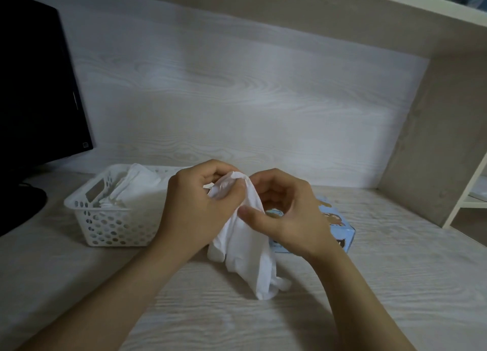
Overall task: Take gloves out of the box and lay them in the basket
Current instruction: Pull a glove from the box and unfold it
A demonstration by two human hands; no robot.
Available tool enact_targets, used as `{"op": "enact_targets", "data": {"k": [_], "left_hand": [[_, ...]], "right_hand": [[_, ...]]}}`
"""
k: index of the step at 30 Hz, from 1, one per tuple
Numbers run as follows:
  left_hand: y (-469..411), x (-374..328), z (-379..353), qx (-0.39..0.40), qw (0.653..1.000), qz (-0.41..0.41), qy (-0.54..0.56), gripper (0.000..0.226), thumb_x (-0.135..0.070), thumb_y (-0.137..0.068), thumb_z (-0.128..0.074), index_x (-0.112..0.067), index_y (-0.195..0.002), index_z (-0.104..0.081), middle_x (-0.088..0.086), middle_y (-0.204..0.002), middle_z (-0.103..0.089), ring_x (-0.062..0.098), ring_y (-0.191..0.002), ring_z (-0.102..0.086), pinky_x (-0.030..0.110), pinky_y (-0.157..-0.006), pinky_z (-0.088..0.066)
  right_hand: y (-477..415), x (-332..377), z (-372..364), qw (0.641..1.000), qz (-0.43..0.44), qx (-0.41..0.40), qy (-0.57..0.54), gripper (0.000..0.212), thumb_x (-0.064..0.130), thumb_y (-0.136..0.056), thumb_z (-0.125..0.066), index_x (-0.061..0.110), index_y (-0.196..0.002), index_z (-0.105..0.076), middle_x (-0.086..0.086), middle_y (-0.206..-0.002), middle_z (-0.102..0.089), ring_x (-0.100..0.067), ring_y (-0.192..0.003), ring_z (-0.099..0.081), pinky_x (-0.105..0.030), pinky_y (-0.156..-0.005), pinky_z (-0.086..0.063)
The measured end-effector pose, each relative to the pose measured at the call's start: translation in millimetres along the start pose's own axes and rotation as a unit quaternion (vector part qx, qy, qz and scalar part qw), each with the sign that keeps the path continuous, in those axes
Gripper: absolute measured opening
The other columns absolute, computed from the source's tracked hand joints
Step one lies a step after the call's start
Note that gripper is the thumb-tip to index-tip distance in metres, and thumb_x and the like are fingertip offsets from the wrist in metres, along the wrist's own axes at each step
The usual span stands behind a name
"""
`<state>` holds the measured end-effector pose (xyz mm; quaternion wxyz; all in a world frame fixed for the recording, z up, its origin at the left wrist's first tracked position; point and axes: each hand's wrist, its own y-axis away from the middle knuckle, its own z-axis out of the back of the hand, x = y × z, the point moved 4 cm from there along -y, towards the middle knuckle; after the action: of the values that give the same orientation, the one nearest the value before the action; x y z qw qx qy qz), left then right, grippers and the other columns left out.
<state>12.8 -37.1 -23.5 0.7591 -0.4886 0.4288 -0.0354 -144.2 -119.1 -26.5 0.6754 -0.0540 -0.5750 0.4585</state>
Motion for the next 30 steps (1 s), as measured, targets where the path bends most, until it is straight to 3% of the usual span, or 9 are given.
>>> {"op": "enact_targets", "data": {"k": [2,5,7,9,14,19,23,27,30], "left_hand": [[-1.2,-0.7,0.9,0.003,1.000,0.001,0.006,0.012,-0.010,-0.085,-0.078,-0.022,-0.087,-0.079,-0.014,-0.082,-0.077,0.008,-0.084,-0.074,0.019,-0.074,-0.055],[-3.4,0.9,2.4,0.001,0.999,0.025,0.026,0.015,-0.017,-0.083,-0.064,-0.019,-0.077,-0.078,-0.006,-0.073,-0.075,0.014,-0.072,-0.071,0.029,-0.064,-0.054],[-4.6,3.3,4.6,-0.006,0.999,0.026,0.026,0.021,-0.021,-0.085,-0.061,-0.010,-0.070,-0.072,0.007,-0.063,-0.067,0.028,-0.064,-0.062,0.037,-0.056,-0.045],[-5.8,4.1,7.6,-0.015,0.999,0.015,0.024,0.030,-0.023,-0.088,-0.060,-0.002,-0.067,-0.063,0.017,-0.061,-0.057,0.035,-0.063,-0.054,0.041,-0.057,-0.040],[-10.7,9.2,16.5,-0.058,0.998,0.033,0.022,0.027,-0.020,-0.096,-0.059,-0.014,-0.069,-0.061,-0.004,-0.055,-0.049,0.008,-0.054,-0.043,0.027,-0.053,-0.032],[-18.0,15.4,30.6,-0.126,0.991,0.042,-0.006,0.020,-0.024,-0.102,-0.063,-0.020,-0.083,-0.068,-0.002,-0.068,-0.065,0.013,-0.062,-0.057,0.031,-0.059,-0.043],[-22.6,22.6,37.9,-0.117,0.991,0.056,-0.042,0.016,-0.034,-0.103,-0.065,-0.021,-0.098,-0.072,-0.008,-0.081,-0.072,0.014,-0.076,-0.069,0.042,-0.071,-0.057],[-28.0,27.7,47.4,-0.107,0.991,0.053,-0.063,0.014,-0.034,-0.101,-0.069,-0.021,-0.101,-0.074,-0.013,-0.086,-0.074,0.007,-0.082,-0.071,0.042,-0.078,-0.060],[-32.3,32.0,58.1,-0.122,0.987,0.054,-0.088,0.014,-0.035,-0.101,-0.069,-0.022,-0.101,-0.072,-0.013,-0.084,-0.072,0.005,-0.078,-0.069,0.038,-0.075,-0.059]], "right_hand": [[0.3,-3.5,1.1,0.999,-0.026,0.003,-0.029,0.023,-0.003,-0.080,-0.067,0.005,-0.100,-0.077,-0.012,-0.091,-0.079,-0.031,-0.084,-0.076,-0.048,-0.075,-0.063],[-1.0,-11.6,5.0,0.995,-0.083,-0.008,-0.056,0.019,0.005,-0.075,-0.057,0.004,-0.080,-0.075,-0.026,-0.072,-0.066,-0.036,-0.063,-0.055,-0.041,-0.056,-0.042],[-2.7,-14.6,6.6,0.990,-0.119,-0.011,-0.073,0.018,0.009,-0.073,-0.056,0.006,-0.075,-0.073,-0.025,-0.068,-0.056,-0.033,-0.062,-0.044,-0.037,-0.055,-0.032],[-2.9,-13.9,6.5,0.985,-0.134,-0.006,-0.107,0.021,0.009,-0.071,-0.055,0.008,-0.077,-0.076,-0.021,-0.074,-0.060,-0.031,-0.066,-0.049,-0.037,-0.061,-0.035],[0.5,-17.1,7.1,0.980,-0.166,0.040,-0.104,0.017,0.007,-0.069,-0.057,-0.004,-0.075,-0.069,-0.018,-0.070,-0.057,-0.029,-0.066,-0.051,-0.034,-0.062,-0.038],[-3.3,-21.7,11.7,0.981,-0.159,-0.064,-0.094,0.025,0.016,-0.080,-0.060,-0.005,-0.068,-0.055,-0.021,-0.071,-0.043,-0.030,-0.070,-0.039,-0.045,-0.067,-0.033],[-2.6,-24.4,13.0,0.972,-0.163,-0.167,-0.011,0.021,0.032,-0.093,-0.066,0.024,-0.079,-0.079,0.003,-0.073,-0.073,-0.020,-0.072,-0.064,-0.045,-0.072,-0.051],[-11.1,-21.2,7.7,0.960,-0.140,-0.242,-0.004,0.022,0.025,-0.098,-0.064,0.021,-0.083,-0.079,0.003,-0.075,-0.074,-0.007,-0.070,-0.064,-0.030,-0.065,-0.052],[-27.9,-13.7,1.7,0.945,-0.085,-0.281,0.142,0.018,0.027,-0.098,-0.063,0.022,-0.086,-0.076,0.014,-0.068,-0.069,-0.002,-0.061,-0.061,-0.020,-0.057,-0.042]]}}
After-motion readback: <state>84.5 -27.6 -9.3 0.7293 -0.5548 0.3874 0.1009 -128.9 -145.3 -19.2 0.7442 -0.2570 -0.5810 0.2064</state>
